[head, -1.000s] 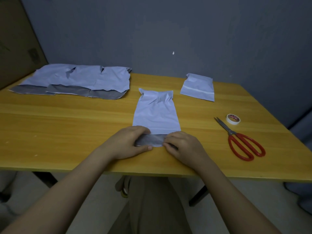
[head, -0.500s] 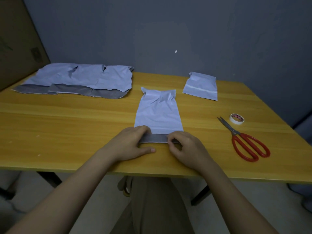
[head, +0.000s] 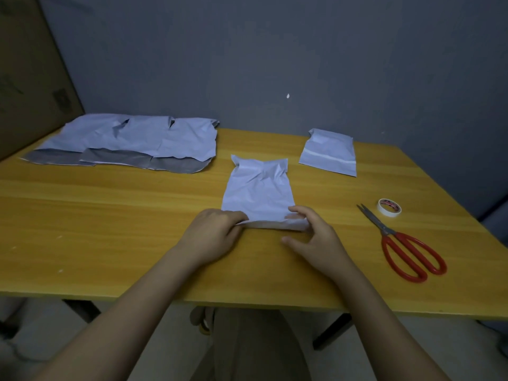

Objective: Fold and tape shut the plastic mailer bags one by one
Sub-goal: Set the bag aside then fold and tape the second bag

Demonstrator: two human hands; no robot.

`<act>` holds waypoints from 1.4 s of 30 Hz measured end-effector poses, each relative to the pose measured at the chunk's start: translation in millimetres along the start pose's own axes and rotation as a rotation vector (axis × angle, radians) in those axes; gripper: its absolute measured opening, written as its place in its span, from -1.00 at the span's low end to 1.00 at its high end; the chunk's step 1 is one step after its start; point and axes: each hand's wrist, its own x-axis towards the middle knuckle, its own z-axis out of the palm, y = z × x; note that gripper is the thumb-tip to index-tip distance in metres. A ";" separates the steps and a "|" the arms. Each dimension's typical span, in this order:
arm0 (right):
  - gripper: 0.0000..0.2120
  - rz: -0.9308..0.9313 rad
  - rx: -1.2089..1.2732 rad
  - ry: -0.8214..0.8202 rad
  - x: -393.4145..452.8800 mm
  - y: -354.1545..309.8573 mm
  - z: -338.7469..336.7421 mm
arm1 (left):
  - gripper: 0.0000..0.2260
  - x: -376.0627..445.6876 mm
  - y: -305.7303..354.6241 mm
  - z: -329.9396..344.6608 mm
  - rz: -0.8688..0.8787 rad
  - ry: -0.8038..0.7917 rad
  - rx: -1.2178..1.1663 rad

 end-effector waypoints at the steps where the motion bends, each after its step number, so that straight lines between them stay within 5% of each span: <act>1: -0.52 0.010 -0.020 0.012 3.3 2.2 -0.3 | -0.74 1.8 0.1 -0.8 -0.026 -0.016 -0.022; 7: -0.78 0.028 0.009 0.066 19.3 5.8 2.5 | -0.93 12.8 -7.8 -2.7 -0.242 -0.119 -0.341; 12: -0.73 0.102 0.058 0.153 30.7 12.0 9.5 | -0.85 13.7 -18.3 -5.8 -0.357 -0.058 -0.431; 22: -0.47 0.154 -0.051 0.254 41.1 10.5 19.4 | -0.77 24.5 -6.5 10.2 -0.491 0.027 -0.166; 42: -0.49 0.082 -0.358 0.240 41.0 3.7 27.9 | -0.67 34.5 12.3 21.7 -0.542 -0.037 0.257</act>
